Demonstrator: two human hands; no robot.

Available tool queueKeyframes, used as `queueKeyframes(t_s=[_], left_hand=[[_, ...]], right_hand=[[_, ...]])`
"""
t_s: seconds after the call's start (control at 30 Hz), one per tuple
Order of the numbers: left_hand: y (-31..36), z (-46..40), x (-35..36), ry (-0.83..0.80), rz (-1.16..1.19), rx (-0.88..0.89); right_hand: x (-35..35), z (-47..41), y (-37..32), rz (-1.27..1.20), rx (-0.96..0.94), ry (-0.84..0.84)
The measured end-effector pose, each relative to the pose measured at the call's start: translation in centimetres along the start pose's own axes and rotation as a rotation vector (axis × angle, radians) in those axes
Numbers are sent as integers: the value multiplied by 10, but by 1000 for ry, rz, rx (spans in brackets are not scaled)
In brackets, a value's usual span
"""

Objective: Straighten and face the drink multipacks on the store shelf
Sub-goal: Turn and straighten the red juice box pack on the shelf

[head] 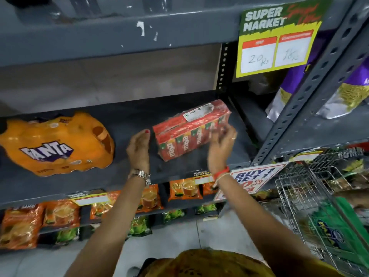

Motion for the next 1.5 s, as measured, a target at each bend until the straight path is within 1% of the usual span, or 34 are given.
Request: queueKeyframes(t_s=[0.07, 0.1, 0.2, 0.23, 0.37, 0.57, 0.7, 0.9, 1.03, 1.13, 1.27, 1.4, 1.5], left_hand=[[-1, 19, 11, -50, 5, 42], [-3, 26, 19, -84, -13, 58], [-7, 33, 30, -126, -96, 84], [-7, 33, 32, -136, -96, 78], [-6, 32, 33, -131, -105, 94], [-15, 35, 23, -125, -134, 130], [-24, 48, 15, -79, -180, 140], [-23, 59, 10, -69, -213, 164], [-22, 62, 11, -89, -201, 161], [-17, 63, 9, -90, -203, 190], [-8, 66, 12, -156, -201, 223], [-4, 62, 12, -189, -211, 243], [2, 61, 11, -248, -244, 261]], right_hand=[[-6, -37, 8, 76, 74, 25], [-6, -52, 11, 93, 111, 5], [4, -75, 24, 54, 260, -144], [4, -77, 26, 50, 285, -158], [-16, -77, 22, 20, 272, -88], [-49, -45, 18, -87, 230, 9], [-61, -29, 11, -155, 244, 27], [-68, -14, 6, -252, 261, 52], [-69, -12, 4, -243, 267, 61], [-69, -10, 5, -236, 258, 63], [-68, -7, 2, -236, 254, 72], [-72, -2, -1, -181, 218, 91], [-69, 5, -5, -131, 193, 116]])
Point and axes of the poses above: each hand's wrist, its own z-axis away from the middle knuckle, its own x-axis out of the palm, y = z × x, the point moved 9 cm from there along -z, towards the middle knuckle, and after that the axes turned 14 degrees about -z, right-handed, at the moved point
